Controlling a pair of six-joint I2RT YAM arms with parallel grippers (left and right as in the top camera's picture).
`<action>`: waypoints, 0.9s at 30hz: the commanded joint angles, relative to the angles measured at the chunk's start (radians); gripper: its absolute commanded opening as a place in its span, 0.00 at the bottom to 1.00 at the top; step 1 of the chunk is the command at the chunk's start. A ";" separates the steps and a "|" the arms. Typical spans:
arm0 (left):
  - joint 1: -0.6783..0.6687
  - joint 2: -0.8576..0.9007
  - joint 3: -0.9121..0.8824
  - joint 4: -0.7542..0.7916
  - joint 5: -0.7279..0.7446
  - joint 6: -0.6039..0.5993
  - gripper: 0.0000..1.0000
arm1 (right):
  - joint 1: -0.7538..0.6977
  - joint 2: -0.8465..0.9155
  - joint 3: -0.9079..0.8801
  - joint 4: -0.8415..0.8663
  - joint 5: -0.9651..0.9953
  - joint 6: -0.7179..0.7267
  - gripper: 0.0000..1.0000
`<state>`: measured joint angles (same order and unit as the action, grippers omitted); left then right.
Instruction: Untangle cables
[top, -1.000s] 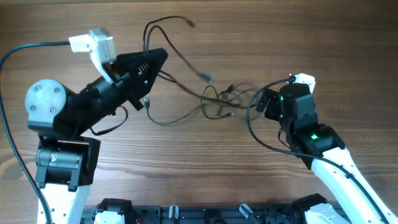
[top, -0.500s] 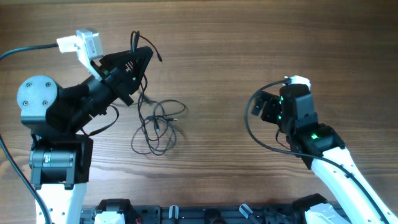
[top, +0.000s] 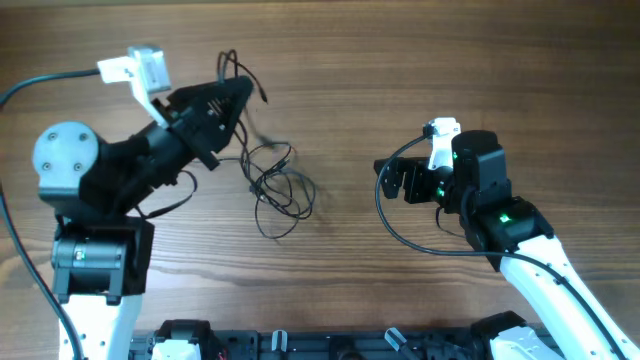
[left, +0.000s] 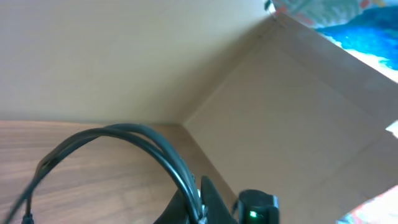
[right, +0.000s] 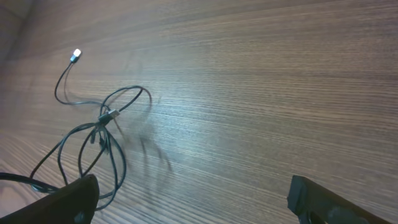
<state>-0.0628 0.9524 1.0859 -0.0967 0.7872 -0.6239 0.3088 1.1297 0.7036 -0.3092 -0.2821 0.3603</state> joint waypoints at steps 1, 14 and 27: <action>-0.070 0.022 0.014 0.009 -0.003 -0.019 0.04 | -0.001 0.012 -0.005 0.006 -0.024 -0.018 1.00; -0.085 0.200 0.014 -0.294 -0.685 0.043 0.06 | -0.001 0.012 -0.005 -0.021 -0.024 -0.019 1.00; -0.086 0.268 0.014 -0.678 -0.731 0.040 1.00 | -0.001 0.012 -0.005 -0.020 -0.023 -0.020 1.00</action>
<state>-0.1459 1.2121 1.0885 -0.7227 0.0017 -0.5888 0.3088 1.1339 0.7036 -0.3313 -0.2886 0.3603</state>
